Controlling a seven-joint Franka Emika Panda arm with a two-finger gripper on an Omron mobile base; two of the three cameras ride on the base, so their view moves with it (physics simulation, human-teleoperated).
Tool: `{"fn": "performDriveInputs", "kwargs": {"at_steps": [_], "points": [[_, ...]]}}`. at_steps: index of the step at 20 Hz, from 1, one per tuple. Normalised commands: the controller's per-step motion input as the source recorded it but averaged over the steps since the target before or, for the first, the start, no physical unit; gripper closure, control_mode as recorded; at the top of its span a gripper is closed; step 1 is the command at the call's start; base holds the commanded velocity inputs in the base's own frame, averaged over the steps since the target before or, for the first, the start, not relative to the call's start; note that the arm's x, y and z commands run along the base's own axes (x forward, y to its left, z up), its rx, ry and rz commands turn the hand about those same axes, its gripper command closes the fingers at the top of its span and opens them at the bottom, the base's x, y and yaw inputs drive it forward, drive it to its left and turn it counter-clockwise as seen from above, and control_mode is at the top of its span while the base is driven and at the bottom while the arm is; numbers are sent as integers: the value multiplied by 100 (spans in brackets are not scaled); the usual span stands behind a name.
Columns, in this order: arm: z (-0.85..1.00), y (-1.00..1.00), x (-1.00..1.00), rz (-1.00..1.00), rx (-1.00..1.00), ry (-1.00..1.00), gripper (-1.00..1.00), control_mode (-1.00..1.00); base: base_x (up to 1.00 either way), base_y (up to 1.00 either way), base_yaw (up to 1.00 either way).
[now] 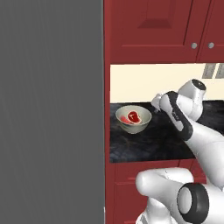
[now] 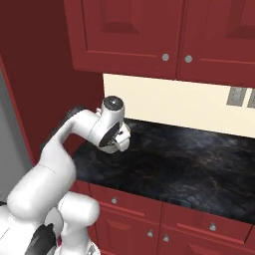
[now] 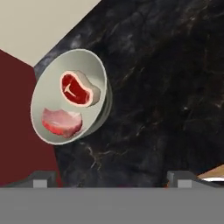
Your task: Place the bowl with the onion and lime on the top shelf of the fridge. Place the bowl with the steaks on the second highest shelf of the fridge.
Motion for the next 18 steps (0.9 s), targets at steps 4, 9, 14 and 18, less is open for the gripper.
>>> {"fn": "performDriveInputs", "kwargs": {"at_steps": [4, 9, 14, 18], "points": [[-71, 0, 99, 0, -2, 17, -100, -100, 0, 0, 0], [-41, 0, 74, 0, 1, 2, -100, -100, 0, 0, 0], [-49, -5, 48, 0, 0, 0, -100, -100, 0, 0, 0], [-56, -6, 34, 0, 0, 0, -100, -100, 0, 0, 0]]}}
